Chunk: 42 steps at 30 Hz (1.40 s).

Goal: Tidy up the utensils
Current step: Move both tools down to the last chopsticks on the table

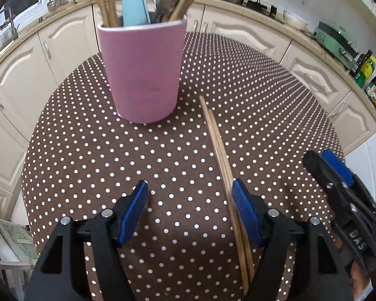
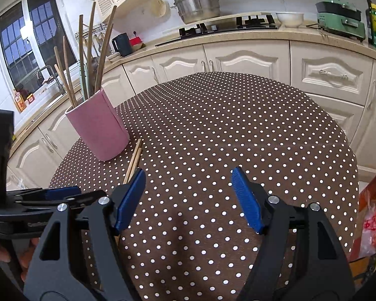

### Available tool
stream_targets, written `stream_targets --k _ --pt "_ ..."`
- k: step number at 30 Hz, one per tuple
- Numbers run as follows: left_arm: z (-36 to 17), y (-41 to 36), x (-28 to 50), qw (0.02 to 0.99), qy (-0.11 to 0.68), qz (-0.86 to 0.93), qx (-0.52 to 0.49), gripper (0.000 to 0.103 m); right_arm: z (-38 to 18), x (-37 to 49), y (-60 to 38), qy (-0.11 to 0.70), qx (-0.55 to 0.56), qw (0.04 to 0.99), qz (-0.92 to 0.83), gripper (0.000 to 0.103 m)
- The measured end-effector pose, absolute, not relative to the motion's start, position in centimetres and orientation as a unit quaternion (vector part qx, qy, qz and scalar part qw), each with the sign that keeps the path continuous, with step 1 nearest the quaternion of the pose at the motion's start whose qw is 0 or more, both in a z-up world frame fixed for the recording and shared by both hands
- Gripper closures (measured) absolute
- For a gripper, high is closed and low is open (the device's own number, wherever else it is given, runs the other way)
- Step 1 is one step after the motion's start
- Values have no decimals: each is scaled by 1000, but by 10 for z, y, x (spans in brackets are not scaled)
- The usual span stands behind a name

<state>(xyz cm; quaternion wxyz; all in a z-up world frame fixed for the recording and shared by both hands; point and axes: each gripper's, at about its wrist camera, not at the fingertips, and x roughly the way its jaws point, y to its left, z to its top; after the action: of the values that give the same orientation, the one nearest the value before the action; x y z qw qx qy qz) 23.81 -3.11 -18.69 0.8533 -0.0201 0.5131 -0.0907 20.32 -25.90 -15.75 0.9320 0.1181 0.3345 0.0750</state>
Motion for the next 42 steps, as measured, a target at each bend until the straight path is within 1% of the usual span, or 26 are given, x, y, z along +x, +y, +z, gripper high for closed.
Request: stream_targets --k 5,18,23,31,35,37,42 --pt "-199 -39 245 847 525 -80 -3 35 -163 206 -263 343 126 927 79 32" --pt "-198 -56 273 837 542 -69 22 34 -168 211 -267 355 143 920 88 32" --pt "-200 -57 279 830 553 -72 10 34 -169 212 -267 357 144 919 88 32" --pt "-195 -46 272 829 555 -66 3 34 -170 214 -267 361 148 916 88 32" --pt "-185 -46 266 839 539 -66 1 34 -171 215 -268 362 149 916 90 32" --pt "-189 -52 267 835 546 -66 18 34 -172 216 -268 364 149 915 89 32" --pt "-196 -57 270 832 551 -70 14 34 -172 215 -268 363 152 915 89 32"
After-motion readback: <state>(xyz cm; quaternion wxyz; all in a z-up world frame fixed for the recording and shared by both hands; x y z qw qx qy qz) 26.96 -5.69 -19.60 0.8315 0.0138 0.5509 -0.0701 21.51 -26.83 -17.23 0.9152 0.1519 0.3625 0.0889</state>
